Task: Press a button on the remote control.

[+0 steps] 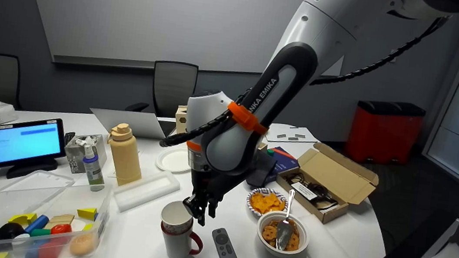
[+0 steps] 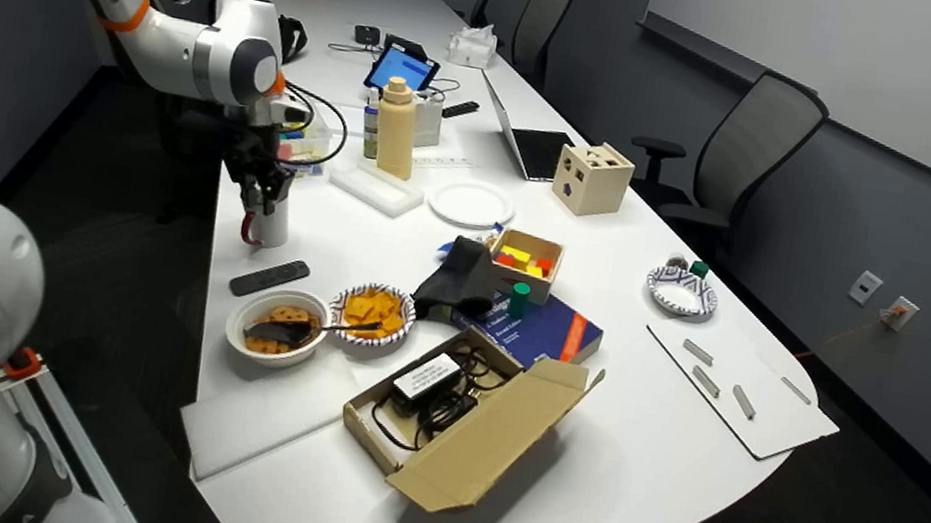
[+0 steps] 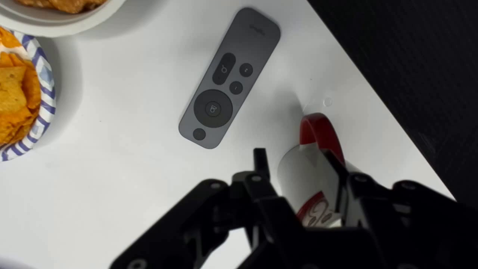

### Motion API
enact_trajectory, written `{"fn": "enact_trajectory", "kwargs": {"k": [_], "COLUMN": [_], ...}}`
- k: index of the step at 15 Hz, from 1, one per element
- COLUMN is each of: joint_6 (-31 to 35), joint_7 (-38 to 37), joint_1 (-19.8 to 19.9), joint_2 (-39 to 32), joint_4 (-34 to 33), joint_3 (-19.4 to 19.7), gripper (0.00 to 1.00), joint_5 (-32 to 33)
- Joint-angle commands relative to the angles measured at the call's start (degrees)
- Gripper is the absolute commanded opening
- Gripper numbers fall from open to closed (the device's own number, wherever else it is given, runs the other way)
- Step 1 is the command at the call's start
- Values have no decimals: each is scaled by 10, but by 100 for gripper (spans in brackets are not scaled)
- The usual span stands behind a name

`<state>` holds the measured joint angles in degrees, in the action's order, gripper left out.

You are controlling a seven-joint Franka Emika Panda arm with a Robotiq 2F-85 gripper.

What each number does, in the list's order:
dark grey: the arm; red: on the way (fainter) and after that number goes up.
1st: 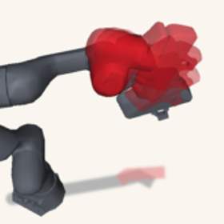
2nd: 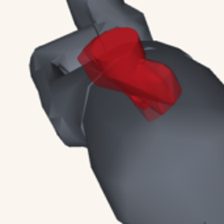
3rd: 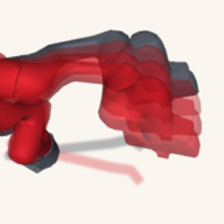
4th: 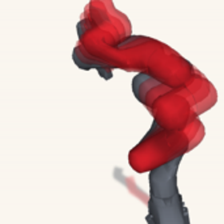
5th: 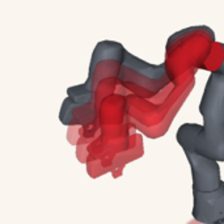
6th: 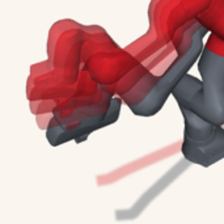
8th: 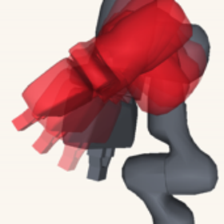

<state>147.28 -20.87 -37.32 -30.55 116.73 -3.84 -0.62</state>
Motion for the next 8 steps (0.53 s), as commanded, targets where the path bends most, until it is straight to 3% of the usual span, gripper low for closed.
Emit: {"fn": "enact_trajectory", "kwargs": {"k": [1, 5, 8], "joint_6": [-47, -63, -65], "joint_7": [-30, -33, -38], "joint_1": [9, 11, 8], "joint_2": [20, 24, 23], "joint_4": [-2, -4, -5], "joint_3": [-10, -16, -15], "gripper": [72, 99, 100], "joint_5": [20, 24, 35]}}
